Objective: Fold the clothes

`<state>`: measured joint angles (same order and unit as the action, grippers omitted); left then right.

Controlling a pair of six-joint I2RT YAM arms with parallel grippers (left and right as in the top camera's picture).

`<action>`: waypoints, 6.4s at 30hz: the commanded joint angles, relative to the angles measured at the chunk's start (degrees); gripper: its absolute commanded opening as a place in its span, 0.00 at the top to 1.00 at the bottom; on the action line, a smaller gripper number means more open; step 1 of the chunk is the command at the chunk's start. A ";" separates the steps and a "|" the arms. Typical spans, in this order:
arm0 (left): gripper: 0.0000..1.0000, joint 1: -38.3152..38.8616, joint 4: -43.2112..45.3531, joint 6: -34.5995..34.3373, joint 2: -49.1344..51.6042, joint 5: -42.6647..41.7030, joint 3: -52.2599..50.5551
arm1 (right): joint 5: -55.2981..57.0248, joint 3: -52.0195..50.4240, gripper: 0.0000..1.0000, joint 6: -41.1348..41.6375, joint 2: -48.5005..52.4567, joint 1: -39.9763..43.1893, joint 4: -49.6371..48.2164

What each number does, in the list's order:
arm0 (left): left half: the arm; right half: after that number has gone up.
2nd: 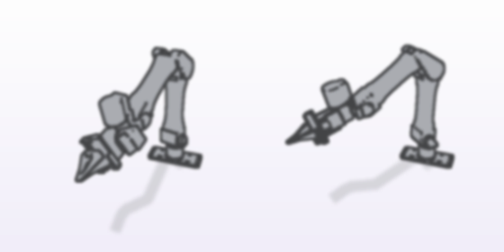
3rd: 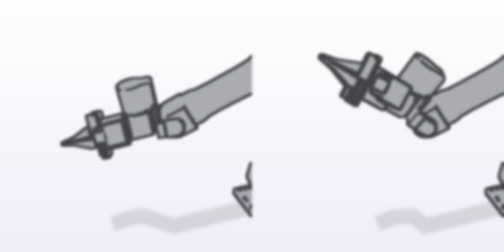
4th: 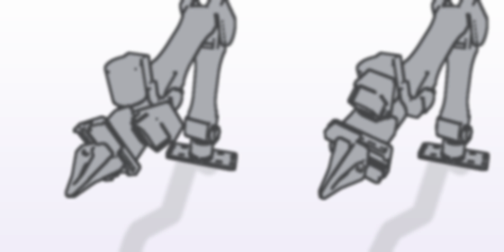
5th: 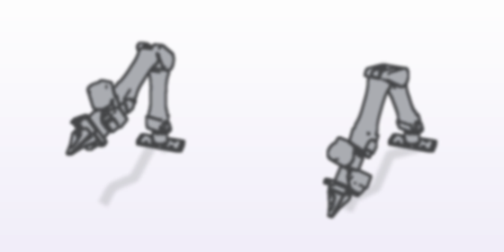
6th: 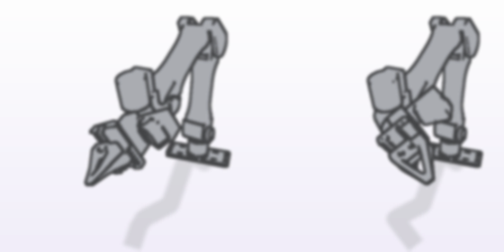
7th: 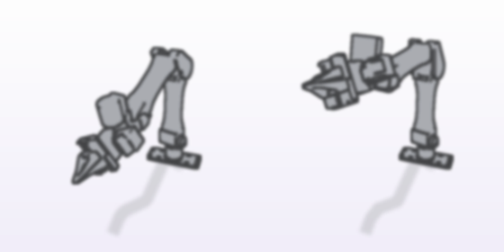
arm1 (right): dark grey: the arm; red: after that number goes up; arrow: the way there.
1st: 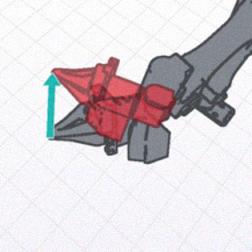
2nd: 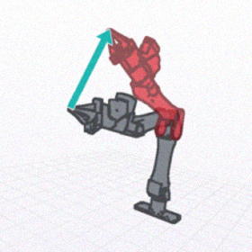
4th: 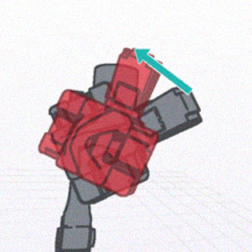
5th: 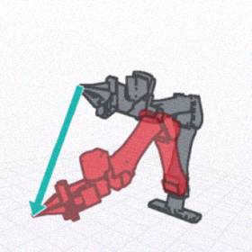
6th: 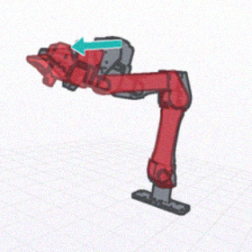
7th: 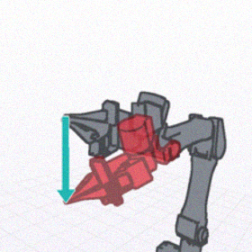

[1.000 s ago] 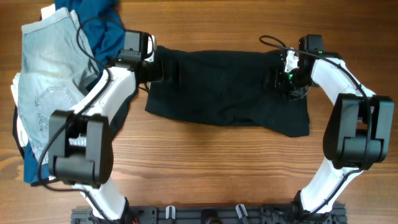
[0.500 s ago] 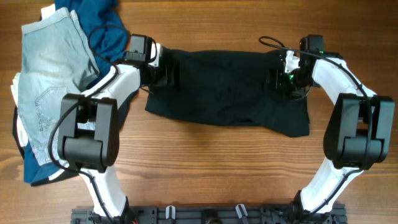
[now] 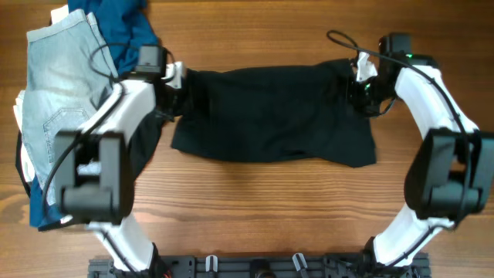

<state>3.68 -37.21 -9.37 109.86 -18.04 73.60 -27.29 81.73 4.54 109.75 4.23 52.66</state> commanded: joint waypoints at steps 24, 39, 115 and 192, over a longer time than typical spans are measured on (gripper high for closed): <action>0.96 -1.14 -20.59 -0.07 -20.09 9.75 8.96 | -0.52 -4.42 0.96 9.57 8.46 -8.63 -14.97; 0.96 8.44 -18.95 -3.58 -20.06 8.26 8.96 | 5.03 -9.53 0.96 12.66 10.29 -8.94 -18.84; 0.00 5.55 -13.92 -17.81 -23.69 10.45 13.84 | 15.91 -3.48 0.00 7.04 1.92 -11.50 -6.62; 0.00 4.35 -14.91 -16.57 -13.46 10.64 13.62 | 28.24 -3.48 0.00 28.55 -16.94 8.59 -39.54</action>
<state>7.88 -52.27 -26.85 95.96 -7.51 87.48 8.43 78.02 44.53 99.15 12.58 10.87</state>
